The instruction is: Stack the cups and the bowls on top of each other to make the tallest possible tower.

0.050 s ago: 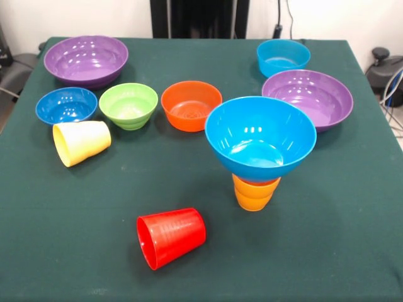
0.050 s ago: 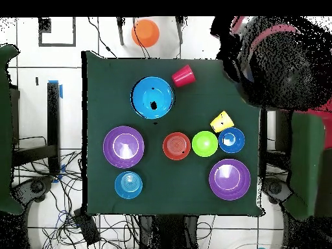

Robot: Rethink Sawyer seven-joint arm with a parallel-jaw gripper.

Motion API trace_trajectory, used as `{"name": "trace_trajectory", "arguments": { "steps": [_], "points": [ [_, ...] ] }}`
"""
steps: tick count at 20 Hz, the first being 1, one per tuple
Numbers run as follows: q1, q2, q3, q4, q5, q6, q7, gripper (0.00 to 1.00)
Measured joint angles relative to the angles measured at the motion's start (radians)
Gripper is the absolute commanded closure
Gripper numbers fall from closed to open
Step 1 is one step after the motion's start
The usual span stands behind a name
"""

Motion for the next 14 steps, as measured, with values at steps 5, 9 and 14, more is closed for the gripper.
{"name": "trace_trajectory", "arguments": {
  "steps": [5,9,14],
  "points": [
    [0.031,0.003,-0.003,0.0,-0.013,0.034,0.0,0.0],
    [0.04,0.005,-0.003,0.002,-0.029,0.035,0.0,0.0],
    [0.036,0.009,-0.003,0.004,-0.052,0.035,0.0,0.0]
  ]
}}
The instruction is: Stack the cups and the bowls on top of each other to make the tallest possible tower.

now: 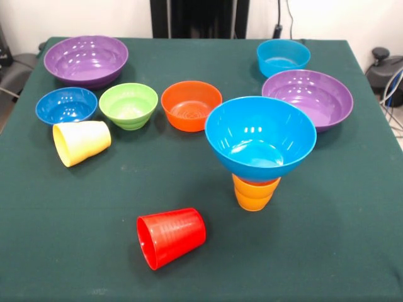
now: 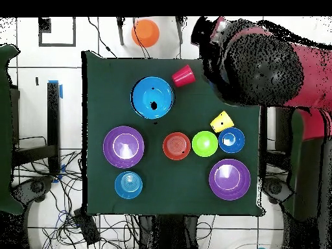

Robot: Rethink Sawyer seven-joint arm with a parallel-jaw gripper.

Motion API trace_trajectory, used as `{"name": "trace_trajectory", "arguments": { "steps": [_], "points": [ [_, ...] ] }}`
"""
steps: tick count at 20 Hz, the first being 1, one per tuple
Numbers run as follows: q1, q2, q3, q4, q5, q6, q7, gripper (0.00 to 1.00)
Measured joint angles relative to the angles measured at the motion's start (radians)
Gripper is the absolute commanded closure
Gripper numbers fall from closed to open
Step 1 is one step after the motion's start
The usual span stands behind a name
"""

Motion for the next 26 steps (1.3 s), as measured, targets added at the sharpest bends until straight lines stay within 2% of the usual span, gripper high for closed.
{"name": "trace_trajectory", "arguments": {
  "steps": [8,26],
  "points": [
    [-0.001,0.061,0.0,0.0,-0.033,0.0,0.0,0.0],
    [-0.001,0.213,0.0,-0.001,-0.047,0.012,0.0,0.0]
  ]
}}
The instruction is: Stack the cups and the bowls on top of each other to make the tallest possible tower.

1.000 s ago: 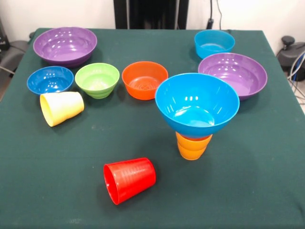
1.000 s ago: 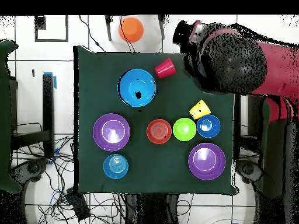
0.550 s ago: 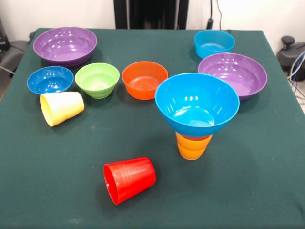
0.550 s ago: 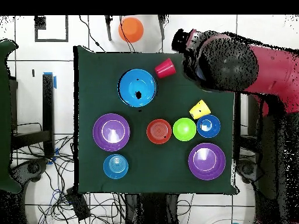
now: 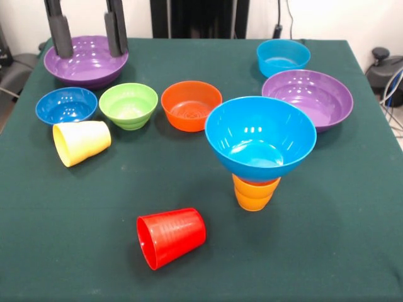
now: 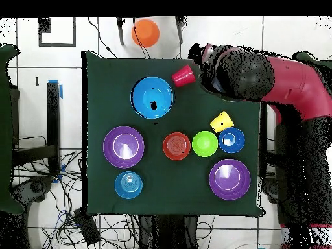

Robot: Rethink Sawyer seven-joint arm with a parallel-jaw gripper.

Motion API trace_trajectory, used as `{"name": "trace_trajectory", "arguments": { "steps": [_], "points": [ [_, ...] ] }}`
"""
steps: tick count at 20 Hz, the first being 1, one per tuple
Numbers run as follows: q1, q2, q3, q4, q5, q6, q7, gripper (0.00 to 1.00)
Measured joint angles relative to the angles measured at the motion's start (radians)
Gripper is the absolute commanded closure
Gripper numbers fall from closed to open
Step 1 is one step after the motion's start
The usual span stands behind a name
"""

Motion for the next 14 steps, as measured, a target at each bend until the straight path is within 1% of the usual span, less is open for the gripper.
{"name": "trace_trajectory", "arguments": {
  "steps": [5,14],
  "points": [
    [0.0,0.023,0.0,0.0,-0.003,0.0,0.0,0.0],
    [0.0,0.024,0.0,0.0,-0.01,0.0,0.0,0.0]
  ]
}}
